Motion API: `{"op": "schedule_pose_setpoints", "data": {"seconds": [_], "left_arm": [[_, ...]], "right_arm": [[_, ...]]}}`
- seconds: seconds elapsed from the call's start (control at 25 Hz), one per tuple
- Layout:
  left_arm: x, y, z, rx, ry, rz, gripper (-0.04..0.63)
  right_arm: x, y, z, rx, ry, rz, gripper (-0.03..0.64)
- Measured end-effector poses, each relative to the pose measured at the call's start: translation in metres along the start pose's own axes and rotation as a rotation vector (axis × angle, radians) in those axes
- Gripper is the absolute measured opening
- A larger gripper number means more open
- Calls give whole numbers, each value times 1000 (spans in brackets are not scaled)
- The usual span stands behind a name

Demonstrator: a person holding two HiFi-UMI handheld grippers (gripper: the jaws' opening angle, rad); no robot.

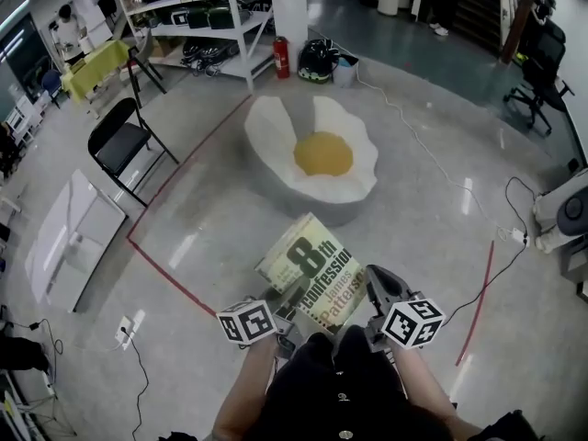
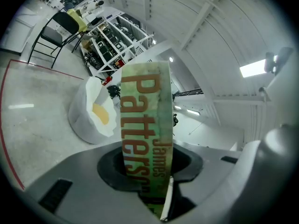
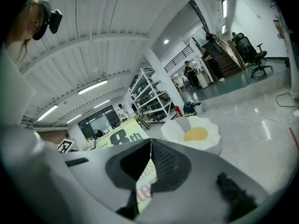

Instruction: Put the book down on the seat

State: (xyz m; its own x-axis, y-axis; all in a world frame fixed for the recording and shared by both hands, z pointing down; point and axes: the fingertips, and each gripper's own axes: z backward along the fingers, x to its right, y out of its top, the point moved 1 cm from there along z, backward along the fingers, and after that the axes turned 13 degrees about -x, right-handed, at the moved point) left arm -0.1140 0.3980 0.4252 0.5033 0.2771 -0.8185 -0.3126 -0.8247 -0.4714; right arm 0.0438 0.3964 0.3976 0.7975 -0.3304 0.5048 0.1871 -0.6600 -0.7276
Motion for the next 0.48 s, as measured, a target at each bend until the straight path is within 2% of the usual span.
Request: {"op": "schedule_pose_setpoints", "data": {"seconds": [0.48], "left_arm": [[-3,49,-37,-23,-7,-19,160]], "right_arm": [[2,41,-35,11,23,24,12]]}}
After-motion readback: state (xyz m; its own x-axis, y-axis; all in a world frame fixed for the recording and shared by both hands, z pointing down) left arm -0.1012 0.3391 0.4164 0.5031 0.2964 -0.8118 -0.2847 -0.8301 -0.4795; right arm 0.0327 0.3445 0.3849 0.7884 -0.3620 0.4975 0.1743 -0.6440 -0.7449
